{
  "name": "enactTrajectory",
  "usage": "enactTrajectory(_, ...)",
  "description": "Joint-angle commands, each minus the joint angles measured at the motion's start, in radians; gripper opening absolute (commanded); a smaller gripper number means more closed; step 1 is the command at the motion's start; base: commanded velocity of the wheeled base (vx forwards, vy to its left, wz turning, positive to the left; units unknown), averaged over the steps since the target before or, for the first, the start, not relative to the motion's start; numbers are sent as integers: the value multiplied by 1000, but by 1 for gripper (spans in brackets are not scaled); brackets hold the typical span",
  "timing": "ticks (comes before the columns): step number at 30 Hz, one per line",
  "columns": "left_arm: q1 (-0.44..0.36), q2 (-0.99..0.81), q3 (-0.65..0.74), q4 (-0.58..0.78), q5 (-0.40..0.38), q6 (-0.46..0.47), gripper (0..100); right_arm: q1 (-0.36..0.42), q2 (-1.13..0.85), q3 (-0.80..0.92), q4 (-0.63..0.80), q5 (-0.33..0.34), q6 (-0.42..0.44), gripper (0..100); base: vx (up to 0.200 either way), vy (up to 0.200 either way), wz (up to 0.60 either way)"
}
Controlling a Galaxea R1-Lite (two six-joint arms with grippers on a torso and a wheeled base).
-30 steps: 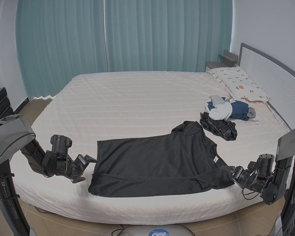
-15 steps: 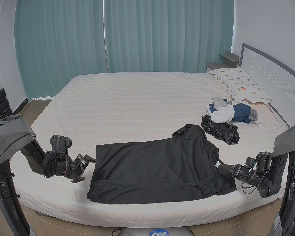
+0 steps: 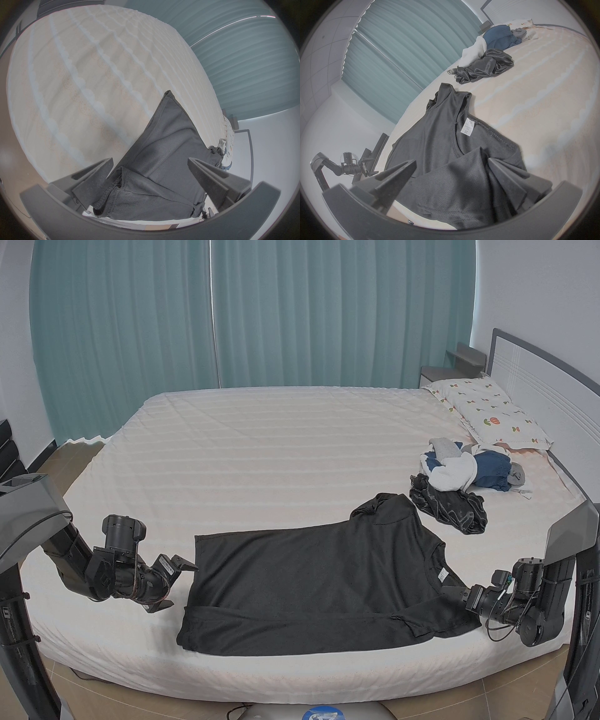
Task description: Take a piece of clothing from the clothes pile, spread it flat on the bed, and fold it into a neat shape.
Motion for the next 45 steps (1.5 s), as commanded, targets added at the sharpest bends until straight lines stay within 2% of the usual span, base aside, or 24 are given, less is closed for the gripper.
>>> enactTrajectory(1, 0, 2, 0, -1, 0, 0, 100, -13, 19, -9, -6, 0, 0, 0, 0, 0, 0)
enactTrajectory(17, -17, 8, -11, 1, 12, 3, 100, -72, 8, -4, -9, 3, 3, 0, 0, 0, 0)
enactTrajectory(23, -47, 16, -11, 11, 26, 130, 100, -67, 10, -1, -9, 3, 2, 0, 0, 0, 0)
enactTrajectory(29, -54, 33, -17, 7, 52, 142, 100, -67, 11, 2, -9, 3, 0, 0, 0, 0, 0)
enactTrajectory(34, -74, 61, -14, 7, 74, 202, 100, -61, 10, 4, -9, 3, 0, 0, 0, 0, 0)
enactTrajectory(41, -97, 91, -26, 2, 139, 207, 100, -62, 5, 5, -9, 3, 2, 0, 0, 0, 0)
enactTrajectory(45, -100, 91, -27, 4, 143, 207, 100, -61, 4, 5, -9, 3, 0, 0, 0, 0, 0)
